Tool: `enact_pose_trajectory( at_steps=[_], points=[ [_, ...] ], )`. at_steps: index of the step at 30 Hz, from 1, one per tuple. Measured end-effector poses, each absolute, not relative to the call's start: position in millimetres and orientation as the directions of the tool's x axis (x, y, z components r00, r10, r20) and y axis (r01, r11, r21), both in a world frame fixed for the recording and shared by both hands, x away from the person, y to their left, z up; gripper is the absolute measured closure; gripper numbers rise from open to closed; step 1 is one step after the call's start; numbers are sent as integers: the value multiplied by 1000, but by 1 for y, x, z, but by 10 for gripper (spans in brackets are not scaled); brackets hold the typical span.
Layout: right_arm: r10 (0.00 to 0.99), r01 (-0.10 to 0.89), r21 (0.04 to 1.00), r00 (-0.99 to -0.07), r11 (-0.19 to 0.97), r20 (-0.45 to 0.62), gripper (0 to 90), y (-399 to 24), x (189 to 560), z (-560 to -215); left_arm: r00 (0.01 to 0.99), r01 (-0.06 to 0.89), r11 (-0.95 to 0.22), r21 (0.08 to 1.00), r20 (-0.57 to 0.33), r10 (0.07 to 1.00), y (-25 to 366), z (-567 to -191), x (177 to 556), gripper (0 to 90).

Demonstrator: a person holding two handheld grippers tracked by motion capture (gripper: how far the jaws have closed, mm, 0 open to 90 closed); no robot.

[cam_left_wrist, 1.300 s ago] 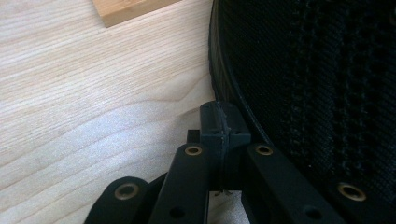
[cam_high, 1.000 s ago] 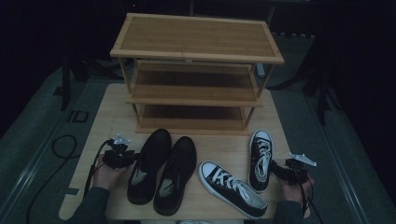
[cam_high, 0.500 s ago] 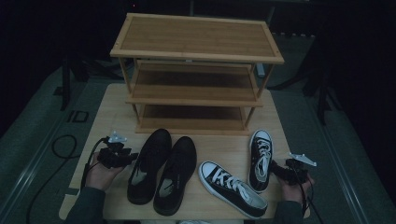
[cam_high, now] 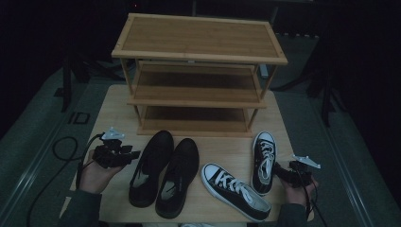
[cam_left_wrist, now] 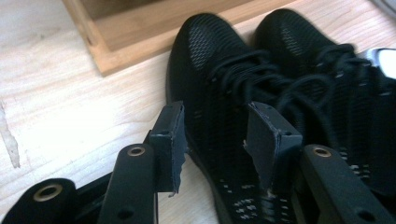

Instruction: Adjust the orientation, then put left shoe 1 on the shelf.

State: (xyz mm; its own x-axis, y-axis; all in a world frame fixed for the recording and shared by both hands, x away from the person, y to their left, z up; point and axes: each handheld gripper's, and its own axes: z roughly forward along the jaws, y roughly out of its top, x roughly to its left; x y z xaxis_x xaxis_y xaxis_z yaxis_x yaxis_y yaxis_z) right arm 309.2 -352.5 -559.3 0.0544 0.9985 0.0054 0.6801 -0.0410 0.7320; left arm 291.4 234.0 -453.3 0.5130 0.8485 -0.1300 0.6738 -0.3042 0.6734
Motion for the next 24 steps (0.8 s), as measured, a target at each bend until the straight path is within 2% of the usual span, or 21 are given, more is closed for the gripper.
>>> enact_pose_trajectory(
  at_steps=[7, 24],
  points=[
    [998, 680, 732, 55, -41, 5, 196, -353, 309, -559, 538, 649, -330, 685, -108, 836, 227, -436, 280, 562],
    [999, 680, 732, 54, -40, 5, 195, -353, 309, -559, 552, 652, -371, 661, -78, 830, 216, -426, 262, 556]
  ],
)
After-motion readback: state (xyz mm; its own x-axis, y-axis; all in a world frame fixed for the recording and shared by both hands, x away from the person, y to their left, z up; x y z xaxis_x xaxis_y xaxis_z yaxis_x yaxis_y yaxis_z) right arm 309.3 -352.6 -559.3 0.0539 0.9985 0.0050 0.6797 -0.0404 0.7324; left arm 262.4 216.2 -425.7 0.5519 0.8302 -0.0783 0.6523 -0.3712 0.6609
